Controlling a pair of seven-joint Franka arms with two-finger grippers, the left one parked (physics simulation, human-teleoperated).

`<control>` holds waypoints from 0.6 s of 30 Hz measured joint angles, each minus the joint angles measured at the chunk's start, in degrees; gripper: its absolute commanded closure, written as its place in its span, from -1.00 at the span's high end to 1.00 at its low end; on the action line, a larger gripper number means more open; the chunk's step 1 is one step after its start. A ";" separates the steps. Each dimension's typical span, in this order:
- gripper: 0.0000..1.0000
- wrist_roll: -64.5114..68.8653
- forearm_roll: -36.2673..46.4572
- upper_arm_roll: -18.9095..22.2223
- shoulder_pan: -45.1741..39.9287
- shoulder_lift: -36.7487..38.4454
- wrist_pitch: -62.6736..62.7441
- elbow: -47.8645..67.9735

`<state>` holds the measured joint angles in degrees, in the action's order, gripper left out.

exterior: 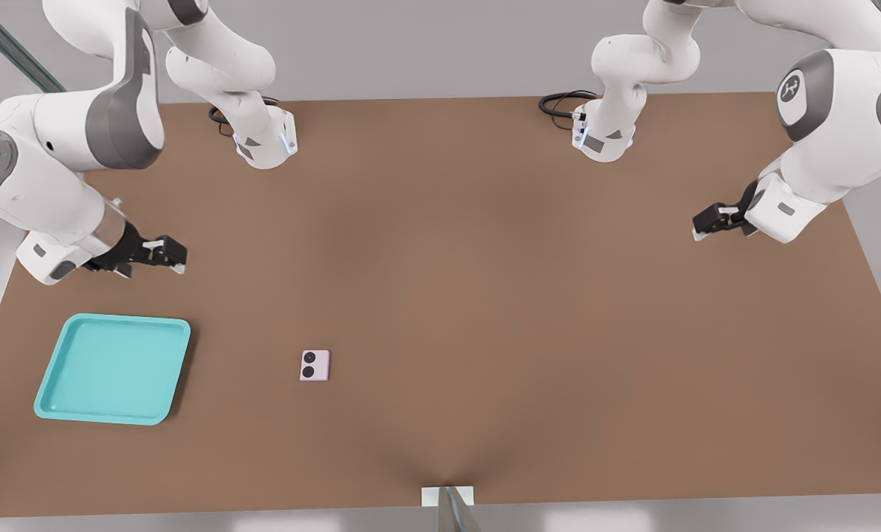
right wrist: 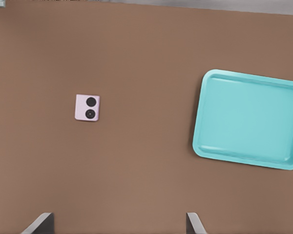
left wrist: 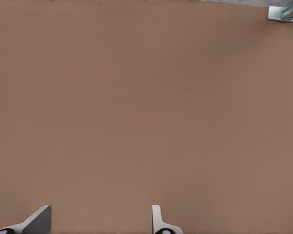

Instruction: Keep left arm still and place phone on the tray with right arm

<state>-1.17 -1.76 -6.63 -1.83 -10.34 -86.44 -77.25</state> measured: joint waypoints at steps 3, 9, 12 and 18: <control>1.00 -0.32 -0.01 -0.08 0.35 -1.85 -1.13 0.18; 1.00 -2.45 -0.37 -0.53 6.46 -15.38 -10.52 0.49; 1.00 -4.07 -0.37 -0.49 7.58 -23.31 -17.18 0.49; 1.00 -8.64 -0.32 -0.79 11.29 -32.73 -28.54 0.01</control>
<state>-9.81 -2.08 -7.42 9.46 -43.07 -114.98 -77.24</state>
